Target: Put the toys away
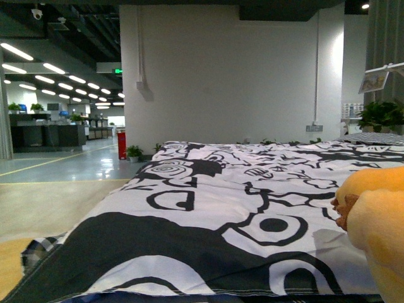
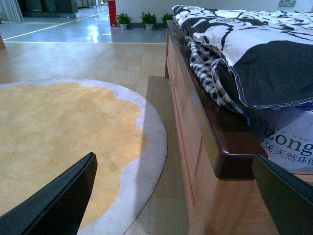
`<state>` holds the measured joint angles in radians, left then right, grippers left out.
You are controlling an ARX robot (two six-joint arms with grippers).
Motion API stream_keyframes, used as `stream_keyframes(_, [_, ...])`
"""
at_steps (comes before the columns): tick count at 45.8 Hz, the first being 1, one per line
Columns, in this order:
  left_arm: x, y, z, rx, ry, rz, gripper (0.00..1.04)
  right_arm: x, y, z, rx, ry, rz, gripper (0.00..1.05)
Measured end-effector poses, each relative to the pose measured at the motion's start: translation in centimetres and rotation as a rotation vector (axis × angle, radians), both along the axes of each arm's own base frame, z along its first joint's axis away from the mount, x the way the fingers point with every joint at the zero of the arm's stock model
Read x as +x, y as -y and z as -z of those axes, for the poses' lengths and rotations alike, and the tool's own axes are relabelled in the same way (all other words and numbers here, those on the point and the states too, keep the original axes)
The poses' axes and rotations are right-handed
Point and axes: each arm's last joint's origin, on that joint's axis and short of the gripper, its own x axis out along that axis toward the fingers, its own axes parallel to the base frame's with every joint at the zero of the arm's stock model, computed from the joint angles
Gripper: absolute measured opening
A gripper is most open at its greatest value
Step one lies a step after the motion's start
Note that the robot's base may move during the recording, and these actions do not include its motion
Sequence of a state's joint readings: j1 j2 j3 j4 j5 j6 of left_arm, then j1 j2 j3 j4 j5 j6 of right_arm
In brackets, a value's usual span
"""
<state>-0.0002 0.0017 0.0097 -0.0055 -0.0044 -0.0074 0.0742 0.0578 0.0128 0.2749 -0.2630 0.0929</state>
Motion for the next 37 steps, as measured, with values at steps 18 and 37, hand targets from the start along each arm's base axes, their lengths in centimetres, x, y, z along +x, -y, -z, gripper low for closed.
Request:
stream_keyframes(18, [0.0,0.02,-0.01,0.0,0.001,0.005,0.99,-0.01,0.03,-0.02,0.0,0.003,0.009,0.08])
stream_keyframes(37, [-0.01,0.02,-0.01,0.0,0.001,0.005,0.99,-0.02,0.02,-0.02,-0.001,0.004,0.008,0.08])
